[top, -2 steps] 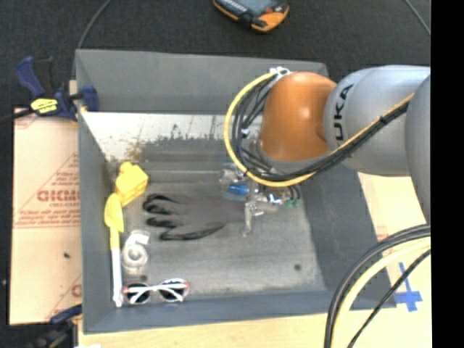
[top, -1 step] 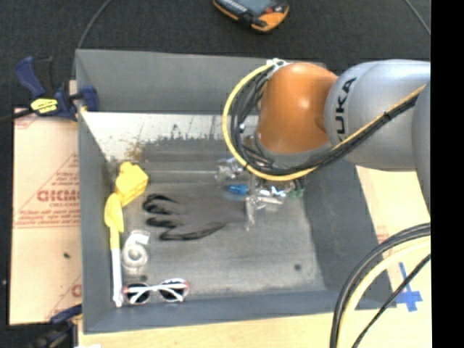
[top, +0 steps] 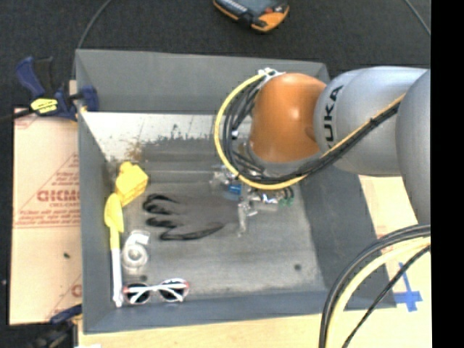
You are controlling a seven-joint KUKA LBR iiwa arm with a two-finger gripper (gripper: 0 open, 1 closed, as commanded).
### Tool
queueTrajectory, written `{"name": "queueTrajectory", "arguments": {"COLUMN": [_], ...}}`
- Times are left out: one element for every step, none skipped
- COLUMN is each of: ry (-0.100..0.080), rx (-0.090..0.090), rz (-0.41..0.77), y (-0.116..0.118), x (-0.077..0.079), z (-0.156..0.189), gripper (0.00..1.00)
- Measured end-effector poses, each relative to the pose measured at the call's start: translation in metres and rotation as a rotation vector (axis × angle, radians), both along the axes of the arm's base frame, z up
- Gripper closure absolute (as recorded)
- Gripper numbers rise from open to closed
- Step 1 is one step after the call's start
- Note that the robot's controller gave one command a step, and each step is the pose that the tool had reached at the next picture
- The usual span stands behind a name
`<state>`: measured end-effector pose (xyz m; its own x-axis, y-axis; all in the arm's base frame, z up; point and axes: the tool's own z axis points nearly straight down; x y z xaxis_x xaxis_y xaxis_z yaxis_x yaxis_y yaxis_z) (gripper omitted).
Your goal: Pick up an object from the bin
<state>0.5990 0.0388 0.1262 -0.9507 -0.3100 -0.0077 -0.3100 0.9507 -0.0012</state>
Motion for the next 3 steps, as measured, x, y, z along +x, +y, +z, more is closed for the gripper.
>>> {"name": "queueTrajectory", "arguments": {"ry": [-0.005, -0.005, -0.005], "rx": [-0.002, 0.002, 0.002], "rz": [0.108, 0.098, 0.098], "y": [-0.008, 0.008, 0.008], "x": [0.026, 0.002, 0.002], "z": [-0.055, -0.055, -0.055], "gripper": [0.00, 1.00, 1.00]}}
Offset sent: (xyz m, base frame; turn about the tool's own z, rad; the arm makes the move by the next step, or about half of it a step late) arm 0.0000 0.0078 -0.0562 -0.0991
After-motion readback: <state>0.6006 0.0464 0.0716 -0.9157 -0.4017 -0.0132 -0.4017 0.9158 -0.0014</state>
